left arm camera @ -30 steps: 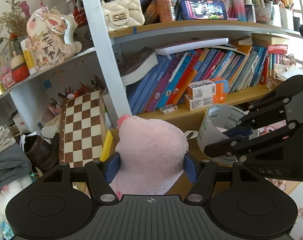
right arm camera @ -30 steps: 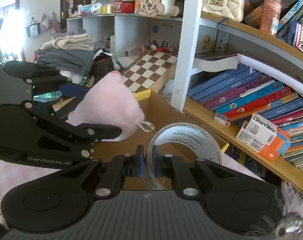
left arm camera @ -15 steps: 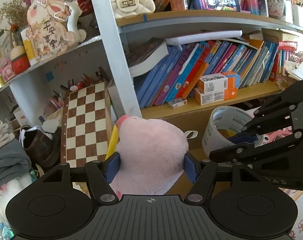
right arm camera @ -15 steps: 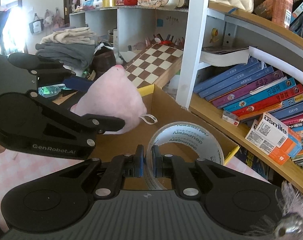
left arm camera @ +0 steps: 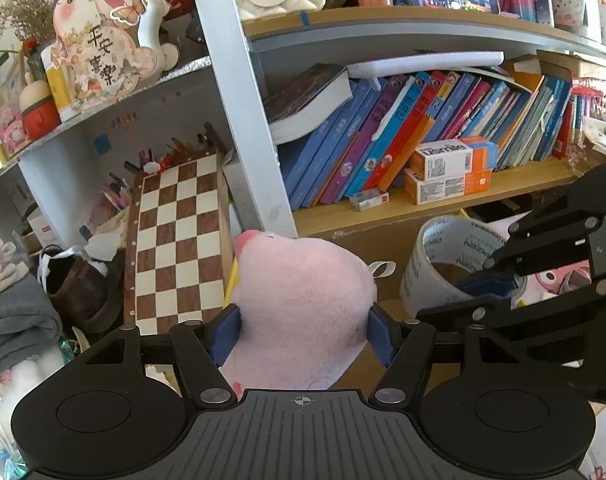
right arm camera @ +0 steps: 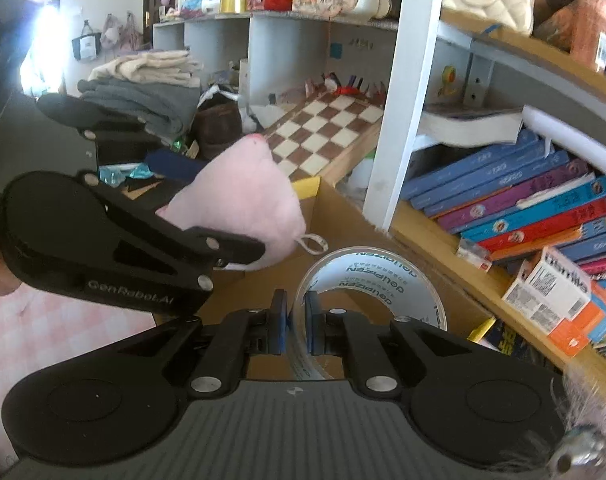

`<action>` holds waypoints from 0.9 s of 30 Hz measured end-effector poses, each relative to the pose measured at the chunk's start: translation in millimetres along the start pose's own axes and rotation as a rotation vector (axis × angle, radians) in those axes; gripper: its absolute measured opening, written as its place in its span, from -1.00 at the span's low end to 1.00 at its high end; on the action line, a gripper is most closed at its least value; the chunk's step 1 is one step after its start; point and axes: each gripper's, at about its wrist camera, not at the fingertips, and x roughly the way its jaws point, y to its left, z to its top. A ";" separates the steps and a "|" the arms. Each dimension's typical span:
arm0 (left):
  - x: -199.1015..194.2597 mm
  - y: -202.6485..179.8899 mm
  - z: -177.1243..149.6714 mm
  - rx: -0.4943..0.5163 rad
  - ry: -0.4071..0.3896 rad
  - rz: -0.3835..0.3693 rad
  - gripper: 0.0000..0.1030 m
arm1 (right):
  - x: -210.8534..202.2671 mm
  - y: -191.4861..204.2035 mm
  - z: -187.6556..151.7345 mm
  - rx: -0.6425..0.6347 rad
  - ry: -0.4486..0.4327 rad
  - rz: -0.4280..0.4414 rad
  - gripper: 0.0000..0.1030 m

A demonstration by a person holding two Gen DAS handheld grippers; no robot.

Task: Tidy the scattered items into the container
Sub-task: 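Lift the pig with the left tool while the right tool carries the tape toward the box, then release the pig into the box with the left tool while the right tool releases the tape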

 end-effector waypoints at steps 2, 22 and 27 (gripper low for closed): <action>3.5 -0.2 -1.1 0.001 0.009 -0.003 0.28 | 6.1 -2.4 -3.2 0.012 0.022 0.010 -0.83; 49.1 -8.8 -19.3 0.033 0.136 -0.049 0.28 | 43.5 -9.0 -27.6 0.040 0.156 0.078 -0.81; 57.6 -10.5 -25.5 0.041 0.172 -0.059 0.28 | 50.1 -11.8 -31.1 0.070 0.188 0.102 -0.81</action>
